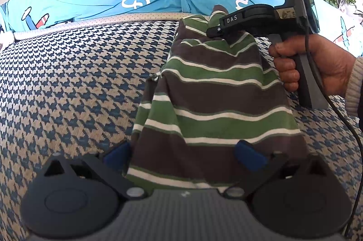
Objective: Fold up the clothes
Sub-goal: 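Lift the held strip end up with the right gripper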
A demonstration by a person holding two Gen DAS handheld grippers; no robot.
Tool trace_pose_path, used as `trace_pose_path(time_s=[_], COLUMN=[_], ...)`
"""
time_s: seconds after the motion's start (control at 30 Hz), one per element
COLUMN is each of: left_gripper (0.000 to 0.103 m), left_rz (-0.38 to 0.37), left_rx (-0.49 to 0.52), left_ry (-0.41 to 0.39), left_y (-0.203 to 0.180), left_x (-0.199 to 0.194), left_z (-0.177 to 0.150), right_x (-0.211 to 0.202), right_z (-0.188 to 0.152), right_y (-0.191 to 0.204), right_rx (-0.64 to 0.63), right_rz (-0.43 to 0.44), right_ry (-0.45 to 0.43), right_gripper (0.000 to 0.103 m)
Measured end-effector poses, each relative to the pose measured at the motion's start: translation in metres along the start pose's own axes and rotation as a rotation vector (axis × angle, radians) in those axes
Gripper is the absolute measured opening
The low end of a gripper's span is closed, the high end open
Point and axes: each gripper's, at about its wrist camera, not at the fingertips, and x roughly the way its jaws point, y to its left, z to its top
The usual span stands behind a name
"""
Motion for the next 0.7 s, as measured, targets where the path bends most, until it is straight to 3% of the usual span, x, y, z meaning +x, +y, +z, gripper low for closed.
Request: trace_pose_path(time_s=[0.27,0.43,0.57,0.7], left_gripper=[0.103,0.103,0.103,0.103], left_rz=[-0.045,-0.096,-0.131,-0.126], left_rx=[-0.016,0.005,0.018,0.033], left_ry=[-0.038,-0.06,-0.076,-0.084], left_y=[0.004,0.001,-0.002,-0.008], left_x=[-0.008,-0.014,-0.018,-0.019], left_z=[0.004,0.004,0.005,0.005], right_x=[-0.029,-0.054,-0.084,-0.118], right_z=[0.012,0.014,0.012,0.007], right_y=[0.003,-0.02,-0.047,-0.076], right_rx=[-0.013,0.029,0.103,0.161], right_rz=[-0.155,-0.277,-0.406,-0.588], right_ry=[-0.091,-0.12,-0.157,-0.195], right_gripper=[0.014,0.014,0.014,0.014])
